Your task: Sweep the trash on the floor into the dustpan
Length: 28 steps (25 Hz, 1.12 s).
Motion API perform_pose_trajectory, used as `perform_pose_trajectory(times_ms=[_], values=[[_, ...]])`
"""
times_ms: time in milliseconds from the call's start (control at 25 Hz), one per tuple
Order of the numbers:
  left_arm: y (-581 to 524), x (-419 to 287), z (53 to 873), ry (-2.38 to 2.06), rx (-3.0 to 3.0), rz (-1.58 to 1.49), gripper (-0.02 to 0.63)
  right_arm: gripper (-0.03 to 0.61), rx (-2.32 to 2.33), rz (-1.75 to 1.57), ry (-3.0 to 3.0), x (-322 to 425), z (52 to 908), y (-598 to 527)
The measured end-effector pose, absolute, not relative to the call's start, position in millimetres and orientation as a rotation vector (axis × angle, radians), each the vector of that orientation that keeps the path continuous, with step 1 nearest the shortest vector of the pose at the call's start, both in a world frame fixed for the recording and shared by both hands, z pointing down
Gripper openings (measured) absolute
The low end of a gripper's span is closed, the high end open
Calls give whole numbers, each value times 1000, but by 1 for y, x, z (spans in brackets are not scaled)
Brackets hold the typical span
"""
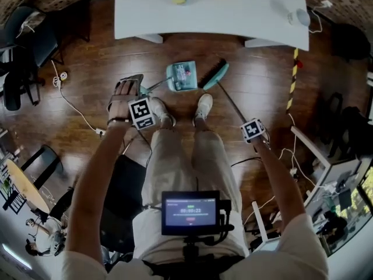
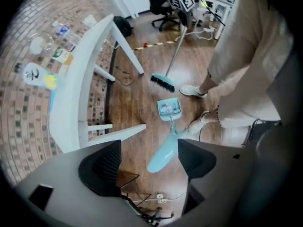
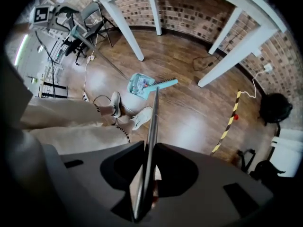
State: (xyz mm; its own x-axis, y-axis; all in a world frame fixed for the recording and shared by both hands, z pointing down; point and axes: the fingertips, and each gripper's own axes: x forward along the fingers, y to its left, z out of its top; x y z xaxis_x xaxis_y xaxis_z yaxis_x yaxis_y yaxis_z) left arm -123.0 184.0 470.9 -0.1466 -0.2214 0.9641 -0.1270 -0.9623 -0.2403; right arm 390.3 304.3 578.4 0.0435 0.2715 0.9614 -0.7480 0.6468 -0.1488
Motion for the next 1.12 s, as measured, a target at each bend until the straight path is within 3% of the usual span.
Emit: perform_pose_trajectory(times_ms=[320,640,880,1120], values=[[238,-115,403,909,-2278,-2299,371,107,511,1109,-1304,389,530,317],[324,-143,401,1934,-2681,-2148,371,107,636,1317,-1325,394,503,289],[384,-177,390,3363,-2617,-1086,371,107,711,1496,-1314,400,491,286],[432,-188,392,3714,-2504,-896,371,107,806,1702,-1247,402,498,298]])
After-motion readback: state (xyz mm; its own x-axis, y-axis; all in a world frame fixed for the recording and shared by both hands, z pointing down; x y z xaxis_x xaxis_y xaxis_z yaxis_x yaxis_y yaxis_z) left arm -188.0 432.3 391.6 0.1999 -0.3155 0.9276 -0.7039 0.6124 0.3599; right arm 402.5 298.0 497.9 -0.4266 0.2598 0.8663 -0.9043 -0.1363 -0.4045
